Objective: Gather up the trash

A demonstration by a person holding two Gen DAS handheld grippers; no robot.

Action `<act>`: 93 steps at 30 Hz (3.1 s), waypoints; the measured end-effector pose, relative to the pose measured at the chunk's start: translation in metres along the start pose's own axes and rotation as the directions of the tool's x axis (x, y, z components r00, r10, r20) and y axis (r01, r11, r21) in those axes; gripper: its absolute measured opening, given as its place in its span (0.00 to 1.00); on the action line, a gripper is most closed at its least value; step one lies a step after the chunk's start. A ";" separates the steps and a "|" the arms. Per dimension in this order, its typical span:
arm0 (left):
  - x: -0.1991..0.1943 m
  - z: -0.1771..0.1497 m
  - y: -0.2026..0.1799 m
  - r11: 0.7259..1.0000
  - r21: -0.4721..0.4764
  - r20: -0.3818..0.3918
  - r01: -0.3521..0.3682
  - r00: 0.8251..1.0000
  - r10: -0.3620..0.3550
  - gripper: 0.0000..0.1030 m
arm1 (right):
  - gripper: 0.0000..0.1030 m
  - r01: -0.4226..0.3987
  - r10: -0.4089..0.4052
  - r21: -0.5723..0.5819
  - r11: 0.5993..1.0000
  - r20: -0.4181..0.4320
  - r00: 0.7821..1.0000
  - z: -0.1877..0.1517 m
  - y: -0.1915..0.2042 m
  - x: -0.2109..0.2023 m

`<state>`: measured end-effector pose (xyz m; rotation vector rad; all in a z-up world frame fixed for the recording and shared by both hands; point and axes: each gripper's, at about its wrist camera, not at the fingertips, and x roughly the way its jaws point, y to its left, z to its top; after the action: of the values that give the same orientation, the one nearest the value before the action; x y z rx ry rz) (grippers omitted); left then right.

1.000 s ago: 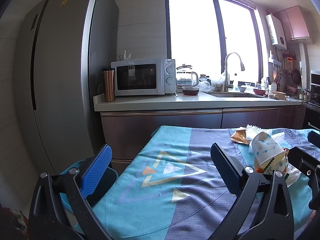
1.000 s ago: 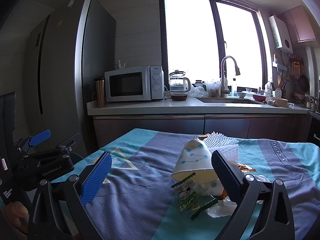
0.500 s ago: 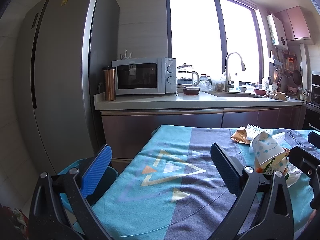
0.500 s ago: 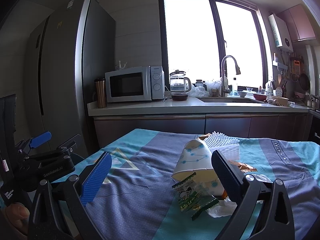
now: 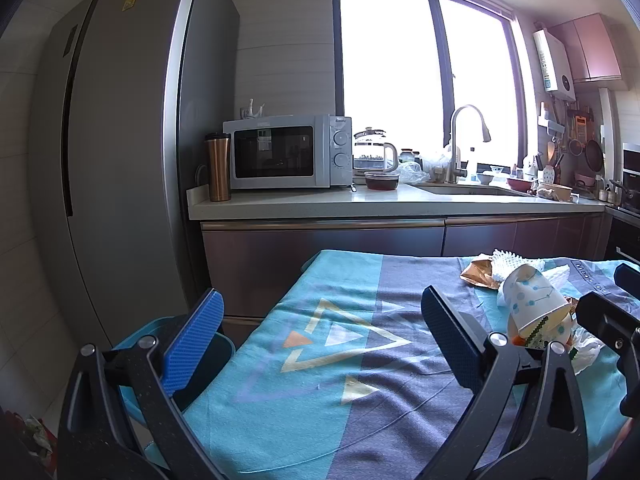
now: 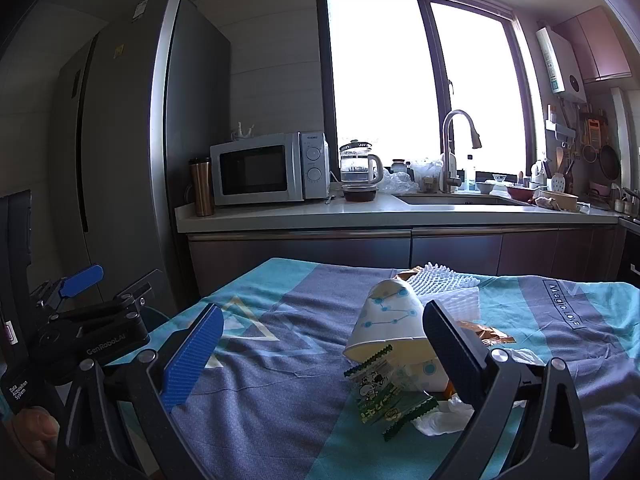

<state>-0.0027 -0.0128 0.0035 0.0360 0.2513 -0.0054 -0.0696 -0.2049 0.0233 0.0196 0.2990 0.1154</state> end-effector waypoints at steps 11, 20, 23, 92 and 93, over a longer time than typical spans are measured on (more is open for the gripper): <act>-0.004 -0.005 0.005 1.000 -0.001 0.004 -0.001 1.000 0.001 0.95 | 0.94 -0.003 0.003 0.003 1.000 0.002 1.000 0.000 0.000 0.001; -0.007 -0.004 0.008 1.000 -0.008 0.002 0.005 1.000 -0.005 0.95 | 0.94 -0.009 0.009 0.005 1.000 -0.002 1.000 0.000 -0.001 0.004; -0.006 -0.004 0.008 1.000 -0.007 0.002 0.006 1.000 -0.006 0.95 | 0.94 -0.010 0.010 0.007 1.000 -0.004 1.000 -0.001 -0.002 0.004; 0.108 -0.024 -0.150 0.860 0.098 -0.349 0.501 0.827 -0.442 0.08 | 0.49 0.274 -0.174 0.179 0.945 -0.434 0.884 -0.051 -0.201 0.067; 0.109 -0.024 -0.148 0.862 0.090 -0.349 0.498 0.827 -0.441 0.06 | 0.39 0.271 -0.165 0.190 0.944 -0.440 0.883 -0.052 -0.203 0.067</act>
<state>0.0953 -0.1597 -0.0514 0.1531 0.5799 -0.5250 0.0015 -0.3987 -0.0534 0.2102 0.7441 -0.1500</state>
